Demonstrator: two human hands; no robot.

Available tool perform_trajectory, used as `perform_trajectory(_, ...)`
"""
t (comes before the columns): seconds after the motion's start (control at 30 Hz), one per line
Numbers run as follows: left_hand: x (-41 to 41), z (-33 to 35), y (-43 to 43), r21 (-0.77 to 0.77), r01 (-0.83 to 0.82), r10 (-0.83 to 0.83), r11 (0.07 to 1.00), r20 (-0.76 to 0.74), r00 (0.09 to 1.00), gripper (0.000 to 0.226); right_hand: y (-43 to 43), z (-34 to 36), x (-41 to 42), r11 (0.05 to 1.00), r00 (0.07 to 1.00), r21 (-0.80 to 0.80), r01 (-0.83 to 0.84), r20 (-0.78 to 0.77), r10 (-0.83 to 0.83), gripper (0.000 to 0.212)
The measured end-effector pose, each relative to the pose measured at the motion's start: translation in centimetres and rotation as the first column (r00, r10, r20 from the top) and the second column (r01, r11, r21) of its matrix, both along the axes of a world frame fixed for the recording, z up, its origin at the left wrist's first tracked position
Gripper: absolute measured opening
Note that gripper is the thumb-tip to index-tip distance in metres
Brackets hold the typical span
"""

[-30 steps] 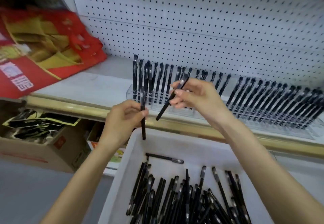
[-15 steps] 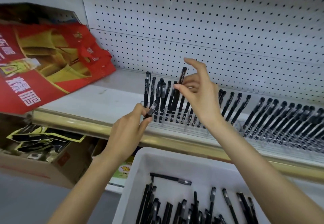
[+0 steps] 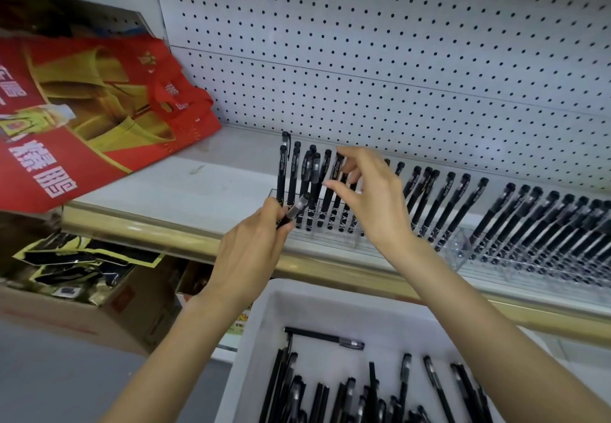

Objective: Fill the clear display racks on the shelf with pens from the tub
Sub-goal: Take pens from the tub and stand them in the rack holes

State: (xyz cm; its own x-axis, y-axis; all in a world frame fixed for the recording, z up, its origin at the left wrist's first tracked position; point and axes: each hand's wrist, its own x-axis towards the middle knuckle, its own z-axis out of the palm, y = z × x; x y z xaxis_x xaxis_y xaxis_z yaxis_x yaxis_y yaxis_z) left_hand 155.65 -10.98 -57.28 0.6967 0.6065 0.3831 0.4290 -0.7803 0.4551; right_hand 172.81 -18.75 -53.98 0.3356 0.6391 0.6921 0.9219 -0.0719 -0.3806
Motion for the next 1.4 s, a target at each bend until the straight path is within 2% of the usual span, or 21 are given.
perform_trajectory(0.13,-0.1,0.0,0.0,-0.041,0.004,-0.003,0.999,0.016,1.0,0.015,0.3,-1.0,0.4,0.999,0.985,-0.015,0.049,0.164,-0.046,0.047)
perform_trajectory(0.27,-0.4,-0.3,0.5,-0.141,0.024,-0.01,0.99,0.096,0.995,0.017,0.5,-1.1,0.8,0.998,0.973,0.008,0.068,0.223,-0.068,0.05)
perform_trajectory(0.43,-0.6,-0.3,0.7,-0.345,0.064,0.016,0.936,0.225,0.974,0.012,0.5,-0.8,0.9,0.997,0.971,-0.001,0.075,0.229,-0.073,0.052)
perform_trajectory(0.67,-0.8,0.1,-0.3,-0.568,0.152,0.085,0.809,0.369,0.926,0.009,-0.5,-0.4,0.8,0.997,0.977,-0.03,0.065,0.203,-0.058,0.055)
perform_trajectory(0.73,-0.7,0.1,-0.6,-0.624,0.194,0.089,0.757,0.392,0.916,0.005,-1.1,0.3,0.3,1.0,0.996,-0.003,0.029,0.086,-0.028,0.046)
perform_trajectory(0.83,-0.5,0.1,-1.1,-0.708,0.277,0.075,0.649,0.422,0.903,0.007,-2.3,1.5,-1.1,0.995,0.961,-0.024,-0.097,-0.261,0.087,0.026)
perform_trajectory(0.9,-0.3,0.2,-1.7,-0.737,0.333,0.045,0.587,0.441,0.896,0.01,-2.9,1.9,-2.3,0.963,0.864,-0.121,-0.239,-0.479,0.154,0.021)
perform_trajectory(0.97,-0.2,0.5,-2.3,-0.749,0.386,0.012,0.539,0.464,0.886,0.011,-3.3,1.9,-3.1,0.91,0.721,-0.165,-0.379,-0.67,0.179,0.024)
perform_trajectory(1.07,-0.1,0.9,-3.2,-0.754,0.439,-0.032,0.489,0.488,0.872,0.012,-3.9,1.5,-3.2,0.888,0.571,-0.118,-0.444,-0.801,0.18,0.021)
perform_trajectory(1.17,0.1,0.9,-3.7,-0.745,0.457,-0.062,0.486,0.492,0.868,0.014,-4.3,1.1,-3.3,0.902,0.494,-0.045,-0.429,-0.848,0.192,0.019)
perform_trajectory(1.27,0.2,0.6,-3.8,-0.731,0.452,-0.081,0.511,0.483,0.872,0.016,-4.7,0.9,-3.5,0.919,0.541,-0.039,-0.392,-0.818,0.196,0.015)
perform_trajectory(1.33,0.2,0.3,-3.6,-0.664,0.398,-0.119,0.634,0.424,0.898,0.016,-4.9,1.5,-3.3,0.926,0.54,-0.008,-0.377,-0.815,0.212,0.009)
perform_trajectory(1.4,0.0,0.1,-2.8,-0.474,0.268,-0.135,0.839,0.297,0.945,0.019,-5.0,2.7,-2.6,0.939,0.499,0.06,-0.339,-0.835,0.233,0.012)
